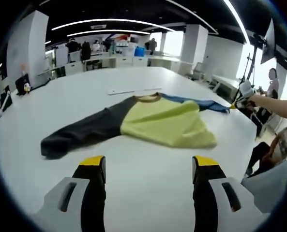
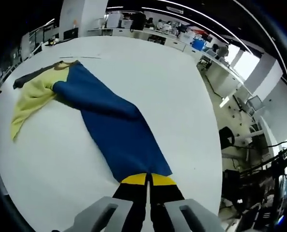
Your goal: Fold the garment on the visible template until the final outline fits inside the template.
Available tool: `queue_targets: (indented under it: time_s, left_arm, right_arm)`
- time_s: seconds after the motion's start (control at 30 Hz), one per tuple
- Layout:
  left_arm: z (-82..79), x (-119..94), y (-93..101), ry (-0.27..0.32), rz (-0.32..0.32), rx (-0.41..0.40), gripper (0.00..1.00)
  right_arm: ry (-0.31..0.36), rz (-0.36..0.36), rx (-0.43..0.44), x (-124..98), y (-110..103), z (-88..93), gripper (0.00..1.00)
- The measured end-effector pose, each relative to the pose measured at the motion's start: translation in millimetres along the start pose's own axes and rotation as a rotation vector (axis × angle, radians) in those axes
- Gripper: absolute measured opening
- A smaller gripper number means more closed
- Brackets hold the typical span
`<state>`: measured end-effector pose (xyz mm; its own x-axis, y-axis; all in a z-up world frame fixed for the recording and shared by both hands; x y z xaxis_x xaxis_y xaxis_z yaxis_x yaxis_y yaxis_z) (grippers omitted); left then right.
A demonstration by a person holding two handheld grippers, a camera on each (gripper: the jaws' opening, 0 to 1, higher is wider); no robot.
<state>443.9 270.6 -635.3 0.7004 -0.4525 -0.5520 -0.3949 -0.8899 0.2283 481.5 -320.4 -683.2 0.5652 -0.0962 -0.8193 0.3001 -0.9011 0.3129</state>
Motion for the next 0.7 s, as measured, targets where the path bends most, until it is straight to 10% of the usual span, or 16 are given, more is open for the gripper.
queue_targets:
  time_s: [0.7]
  left_arm:
    - [-1.1, -4, 0.6, 0.011, 0.008, 0.000, 0.71]
  right_arm:
    - [-0.038, 0.030, -0.044, 9, 22, 0.6, 0.00]
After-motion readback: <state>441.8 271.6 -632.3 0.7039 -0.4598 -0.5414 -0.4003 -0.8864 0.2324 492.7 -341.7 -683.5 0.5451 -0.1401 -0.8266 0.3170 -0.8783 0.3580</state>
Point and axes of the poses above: the point that each gripper's makers call its tool centre point, and the gripper's own axes: x roughly forward along the fingers, y roughly to its right, z roughly out of its underside, the point moved 5 cm from there along -x, roughly backward along the fingers, and after that the axes turned 8 degrees about -x, right-handed, at the moved point
